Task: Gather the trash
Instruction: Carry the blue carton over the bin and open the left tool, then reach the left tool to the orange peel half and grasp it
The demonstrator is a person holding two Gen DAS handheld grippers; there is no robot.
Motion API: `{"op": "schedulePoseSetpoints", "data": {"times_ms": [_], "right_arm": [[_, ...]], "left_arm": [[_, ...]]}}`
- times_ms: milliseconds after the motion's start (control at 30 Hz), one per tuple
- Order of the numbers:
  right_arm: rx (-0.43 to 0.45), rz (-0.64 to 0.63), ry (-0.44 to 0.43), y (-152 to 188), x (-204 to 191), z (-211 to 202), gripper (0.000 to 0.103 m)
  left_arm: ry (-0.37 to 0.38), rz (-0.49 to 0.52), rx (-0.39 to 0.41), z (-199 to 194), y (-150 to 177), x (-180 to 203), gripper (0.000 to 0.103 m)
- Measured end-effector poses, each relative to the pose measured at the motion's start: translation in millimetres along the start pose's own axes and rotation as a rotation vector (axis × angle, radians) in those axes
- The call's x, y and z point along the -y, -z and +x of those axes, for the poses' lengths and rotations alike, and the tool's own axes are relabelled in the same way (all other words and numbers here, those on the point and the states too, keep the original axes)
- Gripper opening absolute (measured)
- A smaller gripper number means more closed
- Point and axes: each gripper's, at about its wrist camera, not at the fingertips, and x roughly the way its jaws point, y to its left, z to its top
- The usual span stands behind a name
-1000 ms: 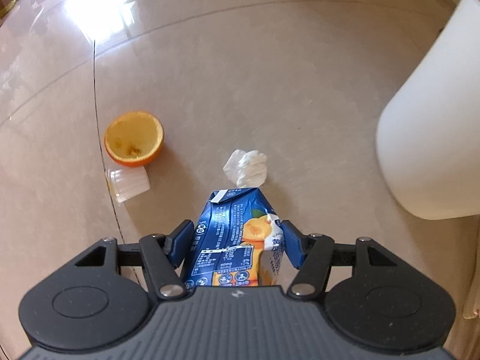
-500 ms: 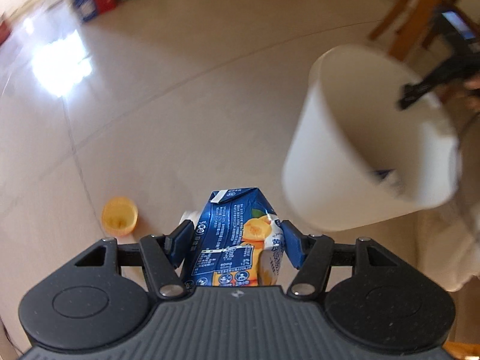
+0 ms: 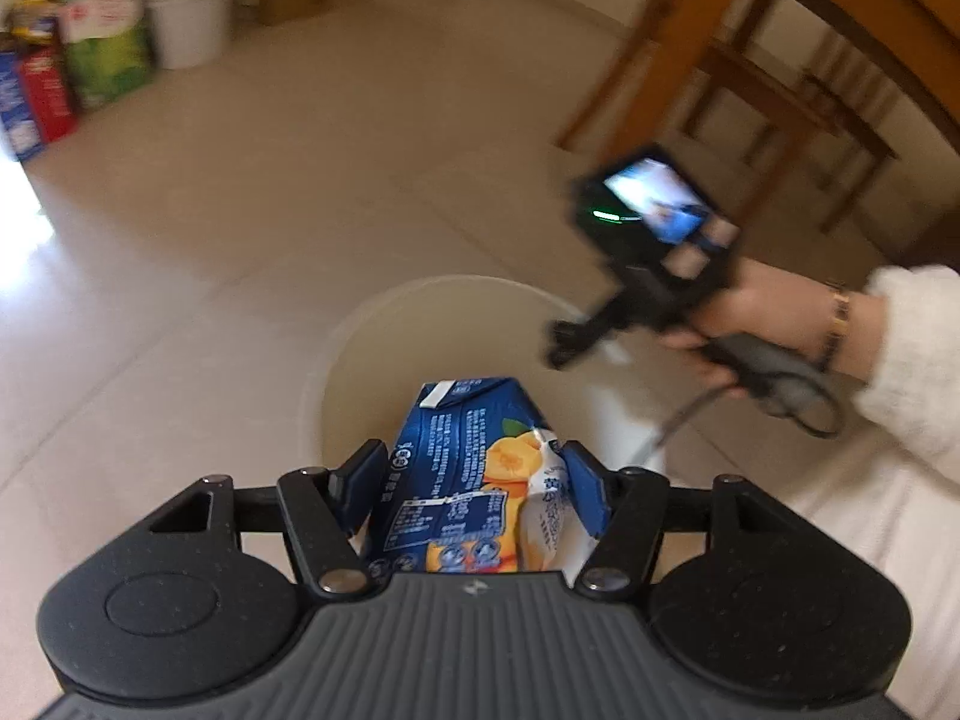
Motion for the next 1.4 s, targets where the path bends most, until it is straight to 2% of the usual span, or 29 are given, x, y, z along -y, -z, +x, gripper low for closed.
{"op": "schedulePoseSetpoints", "data": {"times_ms": [33,100,200,467,733,900,1067,1133,1400], "right_arm": [[0.000,-0.001,-0.001,0.2,-0.2,0.1,0.014],[-0.001,0.004,-0.004,0.1,-0.1,0.3,0.014],[-0.002,0.004,-0.007,0.2,0.2,0.4,0.013],[0.000,0.000,-0.009,0.3,1.6,-0.1,0.013],[-0.001,-0.002,-0.009,-0.8,1.3,-0.6,0.013],[0.002,-0.009,-0.001,0.8,-1.2,-0.2,0.013],[0.003,-0.006,0.002,1.0,-1.9,0.0,0.014],[0.003,-0.005,0.004,0.6,-2.3,0.2,0.014],[0.006,0.001,0.003,1.0,-1.0,-0.1,0.014]], "left_arm": [[0.016,0.013,-0.008,4.2,-0.6,5.6,0.075],[0.002,0.044,-0.001,8.7,2.0,14.3,0.083],[-0.024,0.073,-0.012,12.3,1.6,18.3,0.083],[-0.105,0.023,-0.007,-1.5,7.3,-2.2,0.085],[-0.222,-0.112,0.026,-17.9,29.9,-56.9,0.085],[-0.276,-0.257,0.056,-16.7,54.6,-101.6,0.090],[-0.350,-0.388,0.044,2.8,84.9,-148.4,0.091],[-0.351,-0.439,0.030,13.2,97.7,-167.7,0.091],[-0.434,-0.560,-0.031,61.9,133.8,-232.1,0.095]]}}
